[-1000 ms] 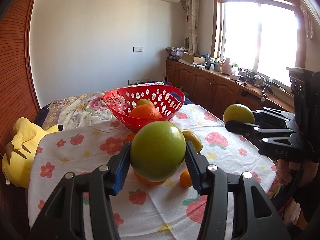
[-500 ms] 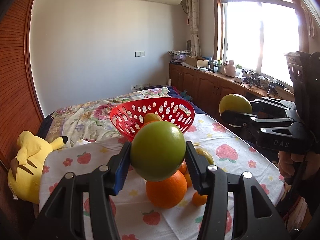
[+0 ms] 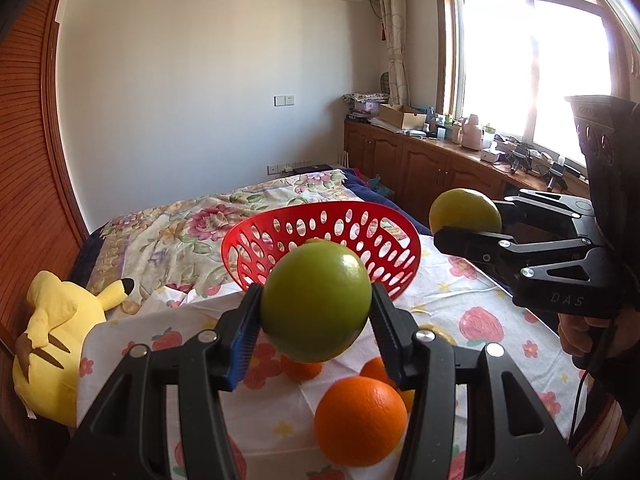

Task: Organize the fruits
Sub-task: 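Lower both green apples into the red basket and open both tools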

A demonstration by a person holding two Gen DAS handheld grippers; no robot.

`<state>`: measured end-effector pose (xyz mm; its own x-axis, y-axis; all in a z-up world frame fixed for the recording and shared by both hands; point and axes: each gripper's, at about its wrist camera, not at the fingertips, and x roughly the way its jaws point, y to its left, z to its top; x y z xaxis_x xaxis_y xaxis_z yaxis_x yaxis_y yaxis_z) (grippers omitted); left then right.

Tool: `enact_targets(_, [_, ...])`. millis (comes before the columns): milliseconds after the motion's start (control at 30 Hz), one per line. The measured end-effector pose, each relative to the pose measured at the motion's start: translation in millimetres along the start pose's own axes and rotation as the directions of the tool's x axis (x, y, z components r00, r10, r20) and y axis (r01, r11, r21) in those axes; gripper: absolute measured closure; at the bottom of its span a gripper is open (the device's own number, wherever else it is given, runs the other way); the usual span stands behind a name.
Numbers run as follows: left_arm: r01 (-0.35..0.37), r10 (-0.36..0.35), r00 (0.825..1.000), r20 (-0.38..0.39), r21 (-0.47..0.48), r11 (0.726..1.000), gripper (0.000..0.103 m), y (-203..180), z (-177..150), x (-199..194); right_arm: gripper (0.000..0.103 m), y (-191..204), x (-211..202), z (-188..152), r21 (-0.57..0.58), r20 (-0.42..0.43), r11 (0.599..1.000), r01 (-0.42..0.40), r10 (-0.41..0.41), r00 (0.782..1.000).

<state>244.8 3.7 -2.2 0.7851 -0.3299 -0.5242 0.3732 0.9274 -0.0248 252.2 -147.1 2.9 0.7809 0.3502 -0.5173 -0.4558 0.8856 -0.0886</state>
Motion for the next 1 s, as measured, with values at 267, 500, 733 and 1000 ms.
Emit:
enact_targets(267, [-0.009, 0.009, 0.999, -0.046, -0.002, 1.0, 0.052, 13, 10, 47, 0.053, -20, 46, 5, 0.005, -0.033, 1.0, -0.018, 0.018, 0.999])
enact_targets(500, [-0.019, 0.021, 0.996, -0.092, 0.015, 1.0, 0.052, 21, 16, 86, 0.053, -32, 91, -2, -0.008, -0.105, 1.0, -0.021, 0.02, 0.994])
enact_targets(733, [-0.022, 0.025, 0.992, -0.121, 0.026, 0.999, 0.052, 26, 20, 112, 0.053, -31, 118, -9, -0.025, -0.172, 0.999, -0.023, 0.018, 0.985])
enact_targets(1000, [-0.021, 0.023, 0.99, -0.139, 0.014, 1.0, 0.051, 30, 22, 130, 0.053, -33, 120, -8, -0.026, -0.173, 0.999, -0.021, 0.016, 0.985])
